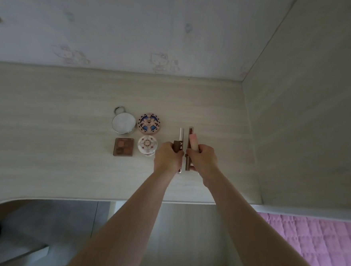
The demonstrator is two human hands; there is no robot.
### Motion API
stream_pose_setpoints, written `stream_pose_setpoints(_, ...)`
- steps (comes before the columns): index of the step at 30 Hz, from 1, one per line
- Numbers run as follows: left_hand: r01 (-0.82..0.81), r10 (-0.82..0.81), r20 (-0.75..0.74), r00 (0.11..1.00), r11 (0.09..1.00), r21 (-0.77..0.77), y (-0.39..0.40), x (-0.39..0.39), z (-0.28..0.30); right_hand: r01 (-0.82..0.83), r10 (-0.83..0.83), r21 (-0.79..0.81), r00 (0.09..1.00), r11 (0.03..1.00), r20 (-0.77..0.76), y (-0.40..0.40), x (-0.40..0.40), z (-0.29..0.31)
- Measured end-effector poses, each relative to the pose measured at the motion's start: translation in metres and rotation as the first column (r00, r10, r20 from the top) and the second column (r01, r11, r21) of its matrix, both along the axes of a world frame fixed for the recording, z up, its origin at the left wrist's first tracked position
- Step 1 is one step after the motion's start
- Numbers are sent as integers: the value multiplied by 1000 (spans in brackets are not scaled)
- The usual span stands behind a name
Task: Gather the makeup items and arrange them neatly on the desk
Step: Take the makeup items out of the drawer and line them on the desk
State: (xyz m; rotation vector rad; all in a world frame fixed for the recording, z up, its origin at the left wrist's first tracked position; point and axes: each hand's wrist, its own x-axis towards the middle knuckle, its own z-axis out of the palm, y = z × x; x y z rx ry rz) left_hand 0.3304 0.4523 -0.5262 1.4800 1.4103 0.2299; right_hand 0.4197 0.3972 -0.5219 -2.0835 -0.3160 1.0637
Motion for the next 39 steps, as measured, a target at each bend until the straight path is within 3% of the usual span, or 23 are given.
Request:
stream_pose_setpoints(9,97,-87,-244,966,995,31,34,23,-16,-61,80,-125,985,990,155,34,24,-13)
stream_pose_setpoints(13,88,-67,-285,956,994,60,40,31,-18,-46,67,-134,986,990,152,37,25,-18)
stream_pose_setpoints(27,55,-42,-249,968,997,47,42,30,-16,-174,204,-173,963,970,178,40,29,-24)
stream_pose_setpoints(35,90,-71,-249,966,994,66,40,30,-7,-127,150,-126,969,984,194,37,32,-24)
stream_pose_setpoints(39,189,-151,-271,951,975,118,47,33,1,-125,149,-114,960,986,238,35,40,-22)
